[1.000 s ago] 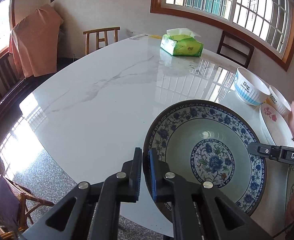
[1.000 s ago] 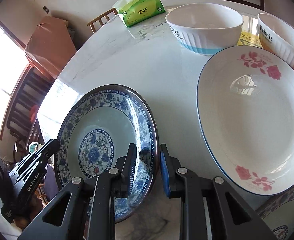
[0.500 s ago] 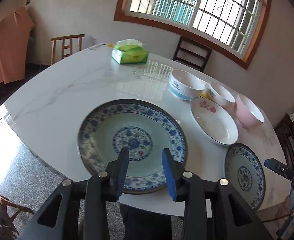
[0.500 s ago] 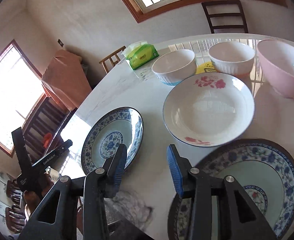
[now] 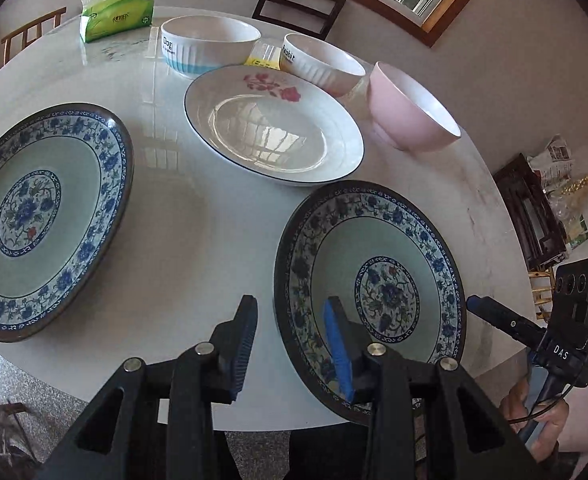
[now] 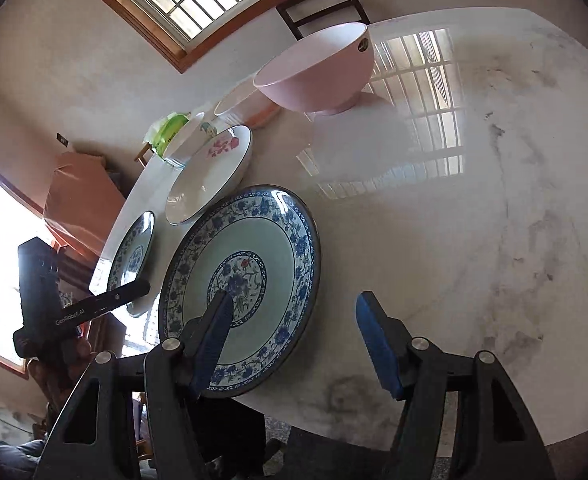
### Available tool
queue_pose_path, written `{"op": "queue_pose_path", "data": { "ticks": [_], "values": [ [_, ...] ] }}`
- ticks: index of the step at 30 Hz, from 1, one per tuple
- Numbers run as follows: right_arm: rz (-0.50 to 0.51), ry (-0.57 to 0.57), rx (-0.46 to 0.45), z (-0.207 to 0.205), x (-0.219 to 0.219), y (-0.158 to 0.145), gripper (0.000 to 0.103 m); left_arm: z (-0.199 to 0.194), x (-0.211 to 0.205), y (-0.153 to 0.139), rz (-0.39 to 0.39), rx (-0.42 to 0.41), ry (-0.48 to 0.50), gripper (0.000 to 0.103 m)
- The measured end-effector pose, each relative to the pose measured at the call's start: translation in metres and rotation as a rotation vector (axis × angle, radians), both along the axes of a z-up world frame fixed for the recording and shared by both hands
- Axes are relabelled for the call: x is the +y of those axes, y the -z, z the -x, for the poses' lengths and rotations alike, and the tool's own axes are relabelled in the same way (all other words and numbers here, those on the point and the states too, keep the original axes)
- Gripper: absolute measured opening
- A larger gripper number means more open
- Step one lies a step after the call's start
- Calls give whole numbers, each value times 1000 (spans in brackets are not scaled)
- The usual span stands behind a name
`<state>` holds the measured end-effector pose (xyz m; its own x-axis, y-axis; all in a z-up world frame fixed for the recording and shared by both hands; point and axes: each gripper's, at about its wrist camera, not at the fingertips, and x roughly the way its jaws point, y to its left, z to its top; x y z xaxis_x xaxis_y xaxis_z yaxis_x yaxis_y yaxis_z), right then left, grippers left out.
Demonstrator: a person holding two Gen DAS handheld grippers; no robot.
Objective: Organize plates and bowls
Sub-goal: 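Lift the floral plate and carry it toward the other floral plate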
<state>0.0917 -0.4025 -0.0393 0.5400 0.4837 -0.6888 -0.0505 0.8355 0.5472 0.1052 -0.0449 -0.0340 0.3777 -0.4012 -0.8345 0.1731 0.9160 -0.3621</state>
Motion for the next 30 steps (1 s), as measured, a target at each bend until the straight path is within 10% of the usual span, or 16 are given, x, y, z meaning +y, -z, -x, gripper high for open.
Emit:
{"op": "queue_pose_path", "data": {
  "ticks": [11,19,30],
  "values": [
    [-111,-91,26,-21,18,31,44,-8,-6,18,-4,72,-24,22],
    [-111,-55,37,-18,14,38,14,-4,-6,15,-2,55,-10,20],
    [-143,-45,38,9,26,41,14,17,10,-3,-37,-50,-49,19]
  ]
}}
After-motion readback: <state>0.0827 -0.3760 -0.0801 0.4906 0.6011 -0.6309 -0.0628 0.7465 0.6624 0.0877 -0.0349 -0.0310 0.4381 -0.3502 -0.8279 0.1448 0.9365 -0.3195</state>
